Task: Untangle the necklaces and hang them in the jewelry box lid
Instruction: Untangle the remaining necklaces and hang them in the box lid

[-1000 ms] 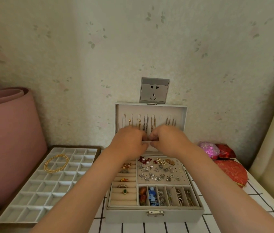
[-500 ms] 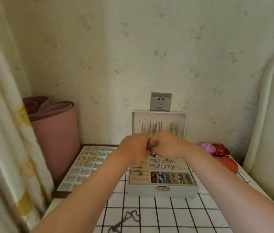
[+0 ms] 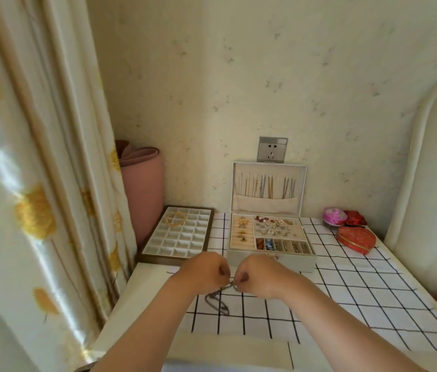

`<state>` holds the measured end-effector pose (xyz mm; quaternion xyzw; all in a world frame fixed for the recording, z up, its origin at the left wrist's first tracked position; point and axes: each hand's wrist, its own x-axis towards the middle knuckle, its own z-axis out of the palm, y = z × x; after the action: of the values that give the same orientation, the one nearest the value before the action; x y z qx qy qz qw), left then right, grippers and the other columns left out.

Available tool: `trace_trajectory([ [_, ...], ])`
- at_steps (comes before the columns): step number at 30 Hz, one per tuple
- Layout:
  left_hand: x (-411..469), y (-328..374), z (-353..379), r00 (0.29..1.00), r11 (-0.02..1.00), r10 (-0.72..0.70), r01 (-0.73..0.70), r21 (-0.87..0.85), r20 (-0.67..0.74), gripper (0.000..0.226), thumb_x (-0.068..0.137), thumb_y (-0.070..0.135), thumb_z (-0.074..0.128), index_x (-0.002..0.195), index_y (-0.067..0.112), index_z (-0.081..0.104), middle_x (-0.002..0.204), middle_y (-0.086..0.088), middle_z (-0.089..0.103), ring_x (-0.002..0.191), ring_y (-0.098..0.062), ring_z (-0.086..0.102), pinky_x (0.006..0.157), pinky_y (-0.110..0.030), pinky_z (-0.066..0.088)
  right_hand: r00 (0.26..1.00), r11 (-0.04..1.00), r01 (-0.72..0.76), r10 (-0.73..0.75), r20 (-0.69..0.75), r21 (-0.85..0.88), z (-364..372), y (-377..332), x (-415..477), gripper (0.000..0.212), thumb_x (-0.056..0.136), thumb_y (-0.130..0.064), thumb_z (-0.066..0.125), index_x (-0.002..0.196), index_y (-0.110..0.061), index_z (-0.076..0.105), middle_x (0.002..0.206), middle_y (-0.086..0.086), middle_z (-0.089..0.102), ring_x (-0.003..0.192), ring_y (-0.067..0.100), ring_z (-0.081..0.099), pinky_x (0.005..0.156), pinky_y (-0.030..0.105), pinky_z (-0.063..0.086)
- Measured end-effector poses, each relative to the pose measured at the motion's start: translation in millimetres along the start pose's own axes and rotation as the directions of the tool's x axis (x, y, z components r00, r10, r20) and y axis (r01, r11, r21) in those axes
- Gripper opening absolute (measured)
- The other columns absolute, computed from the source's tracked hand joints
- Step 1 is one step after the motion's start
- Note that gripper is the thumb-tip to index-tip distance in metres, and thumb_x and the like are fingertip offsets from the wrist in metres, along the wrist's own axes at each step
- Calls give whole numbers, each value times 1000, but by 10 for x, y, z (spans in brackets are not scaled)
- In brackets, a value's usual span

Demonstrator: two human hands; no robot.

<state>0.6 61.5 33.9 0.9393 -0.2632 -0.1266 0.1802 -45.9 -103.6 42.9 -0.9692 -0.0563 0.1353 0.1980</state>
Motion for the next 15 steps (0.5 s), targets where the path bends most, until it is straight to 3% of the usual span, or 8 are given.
trace_trajectory([
  [4,-102,-24,111,1000,999,18,-18,33,17,21,86,30,66,107,30,72,107,11,69,100,-11,62,85,-28,53,997,970,-32,15,-75,-241,199,14,93,21,88,-30,64,104,-25,77,101,-4,73,94,20,66,83,33,55],
  [8,-134,-101,229,992,988,44,-61,139,119,40,80,33,75,119,28,68,118,6,62,108,-15,59,89,-33,52,996,896,9,-46,-74,-443,311,41,166,20,91,-27,58,98,-20,75,94,4,70,87,26,65,71,30,49],
  [12,-88,-123,251,989,987,41,-63,149,142,41,79,33,78,118,27,68,118,3,60,108,-18,60,91,-37,54,993,872,13,-69,-96,-489,383,75,227,21,93,-24,56,96,-16,75,93,7,70,84,28,66,71,32,51],
  [15,-51,-130,222,980,977,31,-71,199,195,47,81,8,69,124,27,65,121,0,58,109,-21,58,89,-37,55,991,890,17,-75,-109,-455,410,113,253,24,95,-30,55,102,-16,73,98,6,70,91,27,66,73,32,50],
])
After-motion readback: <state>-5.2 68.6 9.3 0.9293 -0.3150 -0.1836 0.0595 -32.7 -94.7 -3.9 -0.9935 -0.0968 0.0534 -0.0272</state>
